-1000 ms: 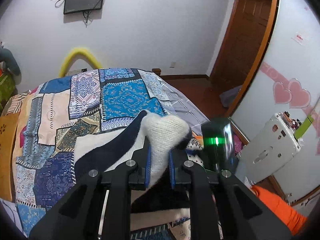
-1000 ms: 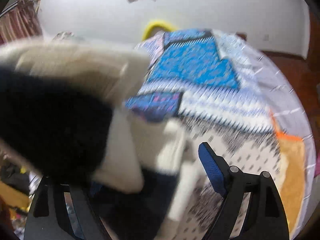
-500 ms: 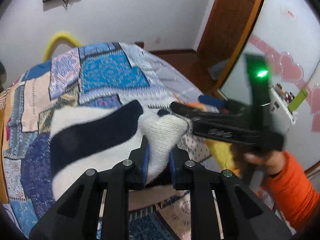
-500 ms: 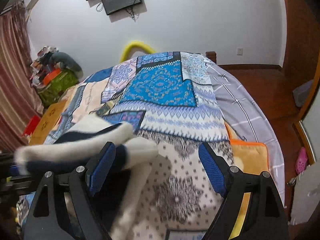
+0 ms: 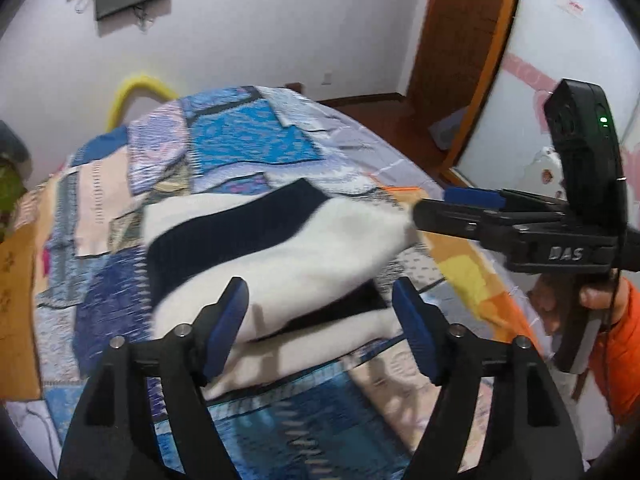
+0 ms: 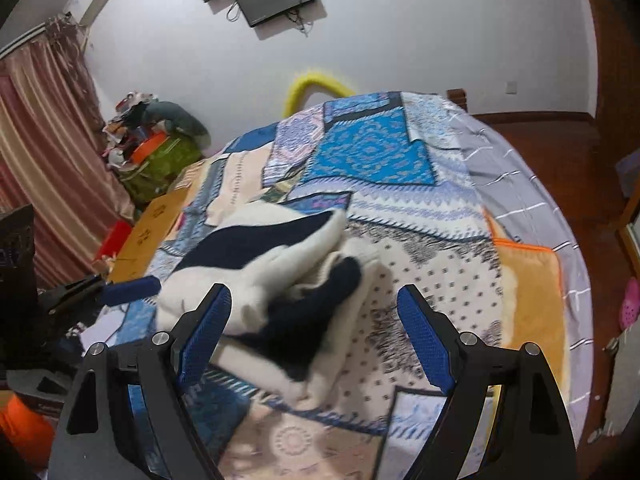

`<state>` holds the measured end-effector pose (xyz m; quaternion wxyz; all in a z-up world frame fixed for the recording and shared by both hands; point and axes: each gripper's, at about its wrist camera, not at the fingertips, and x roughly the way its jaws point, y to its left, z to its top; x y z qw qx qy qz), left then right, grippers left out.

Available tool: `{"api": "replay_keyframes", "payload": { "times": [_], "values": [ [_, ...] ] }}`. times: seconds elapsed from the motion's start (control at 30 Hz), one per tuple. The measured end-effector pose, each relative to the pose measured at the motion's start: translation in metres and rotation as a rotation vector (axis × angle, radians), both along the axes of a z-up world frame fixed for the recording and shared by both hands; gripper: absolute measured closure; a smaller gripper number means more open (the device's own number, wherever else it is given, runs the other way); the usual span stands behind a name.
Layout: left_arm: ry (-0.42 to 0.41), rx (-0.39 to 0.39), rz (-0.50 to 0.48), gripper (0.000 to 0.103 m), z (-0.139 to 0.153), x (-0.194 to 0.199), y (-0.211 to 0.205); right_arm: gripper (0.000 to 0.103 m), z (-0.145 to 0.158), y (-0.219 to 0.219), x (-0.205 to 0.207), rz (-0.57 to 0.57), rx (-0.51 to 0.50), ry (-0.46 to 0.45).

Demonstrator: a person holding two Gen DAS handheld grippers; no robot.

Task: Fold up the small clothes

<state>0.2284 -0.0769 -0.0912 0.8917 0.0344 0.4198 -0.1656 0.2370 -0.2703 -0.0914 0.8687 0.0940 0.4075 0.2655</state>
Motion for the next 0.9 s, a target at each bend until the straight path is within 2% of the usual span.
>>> {"api": "replay_keyframes", "payload": {
  "times": [0.17, 0.3, 0.4, 0.53, 0.6, 0.67, 0.7, 0.77, 0.9],
  "values": [
    [0.036, 0.037, 0.081, 0.025, -0.02, -0.004, 0.038, 0.02, -0.012, 0.02, -0.001, 0.03, 0.029, 0.033],
    [0.112, 0.054, 0.14, 0.025, -0.05, -0.003, 0.065, 0.02, -0.028, 0.028, 0.005, 0.024, 0.045, 0.089],
    [0.177, 0.043, 0.171, 0.025, -0.074, 0.0, 0.082, 0.02, -0.038, 0.031, 0.01, 0.016, 0.064, 0.127],
    [0.211, 0.015, 0.205, 0.025, -0.091, 0.005, 0.094, 0.022, -0.042, 0.033, 0.014, 0.007, 0.073, 0.141],
    [0.216, -0.012, 0.218, 0.025, -0.095, 0.007, 0.098, 0.028, -0.043, 0.036, 0.016, 0.012, 0.079, 0.149],
    [0.217, -0.018, 0.238, 0.025, -0.099, 0.01, 0.102, 0.04, -0.045, 0.04, 0.019, 0.018, 0.093, 0.166],
    [0.216, -0.019, 0.249, 0.025, -0.1, 0.011, 0.104, 0.043, -0.046, 0.041, 0.021, 0.02, 0.097, 0.174],
    [0.226, -0.053, 0.255, 0.025, -0.102, 0.013, 0.109, 0.056, -0.048, 0.045, 0.023, 0.029, 0.099, 0.183],
    [0.235, -0.101, 0.268, 0.025, -0.103, 0.012, 0.118, 0.074, -0.041, 0.052, 0.02, 0.048, 0.077, 0.15]
  ]
}}
